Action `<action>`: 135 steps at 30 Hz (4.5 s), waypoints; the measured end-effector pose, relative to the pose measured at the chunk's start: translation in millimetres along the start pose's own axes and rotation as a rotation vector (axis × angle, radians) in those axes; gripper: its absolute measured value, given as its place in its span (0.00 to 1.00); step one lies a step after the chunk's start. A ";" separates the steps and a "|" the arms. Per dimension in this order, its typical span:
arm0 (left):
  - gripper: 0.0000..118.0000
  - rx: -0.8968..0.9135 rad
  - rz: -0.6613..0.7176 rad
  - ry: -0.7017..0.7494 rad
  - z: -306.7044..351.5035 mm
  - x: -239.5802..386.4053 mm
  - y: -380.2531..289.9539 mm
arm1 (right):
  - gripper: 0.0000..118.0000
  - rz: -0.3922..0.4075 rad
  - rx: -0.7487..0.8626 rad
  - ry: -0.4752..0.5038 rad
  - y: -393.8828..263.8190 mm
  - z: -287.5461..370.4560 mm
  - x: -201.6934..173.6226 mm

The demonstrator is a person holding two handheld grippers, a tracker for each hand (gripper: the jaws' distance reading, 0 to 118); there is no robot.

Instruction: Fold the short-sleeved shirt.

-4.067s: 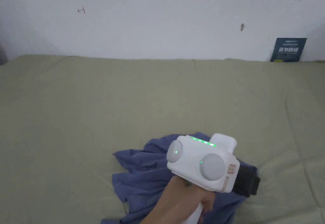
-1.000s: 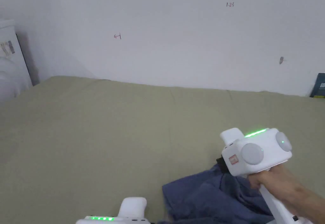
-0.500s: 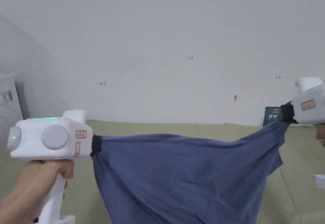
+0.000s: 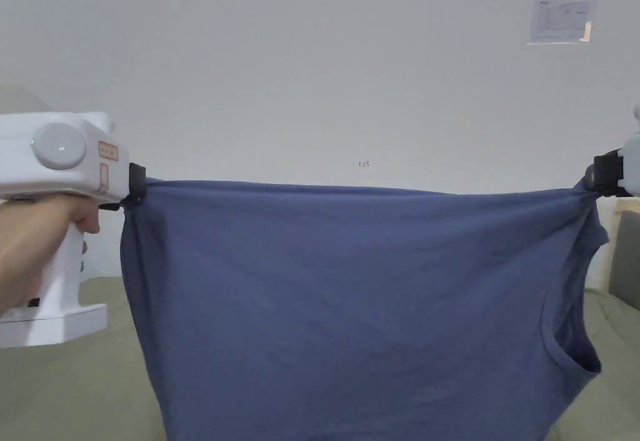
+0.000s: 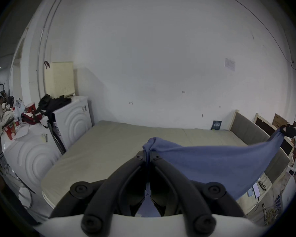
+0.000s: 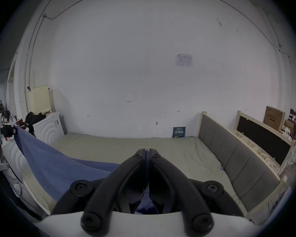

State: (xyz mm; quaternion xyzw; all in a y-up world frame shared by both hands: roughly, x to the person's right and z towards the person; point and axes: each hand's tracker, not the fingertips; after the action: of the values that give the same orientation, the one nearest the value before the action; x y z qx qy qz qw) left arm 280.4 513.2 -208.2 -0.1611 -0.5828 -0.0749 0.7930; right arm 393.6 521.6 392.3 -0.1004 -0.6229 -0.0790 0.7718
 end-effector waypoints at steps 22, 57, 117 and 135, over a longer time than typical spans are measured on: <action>0.00 0.026 0.005 0.092 -78.5 52.9 65.8 | 0.03 0.053 0.044 -0.064 61.6 -106.7 1.3; 0.00 -0.070 -0.107 0.179 -377.6 88.3 6.1 | 0.03 0.098 -0.119 -0.131 -6.0 -380.9 -9.8; 0.09 -0.589 0.052 0.073 -12.8 -35.0 -430.7 | 0.31 -0.153 -0.549 -0.047 -442.3 15.7 5.2; 0.09 -0.600 0.132 0.029 -71.9 -29.3 -431.1 | 0.00 -0.136 -0.601 -0.029 -449.5 -7.3 20.7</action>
State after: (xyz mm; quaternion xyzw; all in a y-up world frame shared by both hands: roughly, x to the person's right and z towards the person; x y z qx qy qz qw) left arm 203.8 82.6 -182.8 -0.4244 -0.5117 -0.1942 0.7214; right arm 293.8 85.0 436.5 -0.2835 -0.5878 -0.3098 0.6915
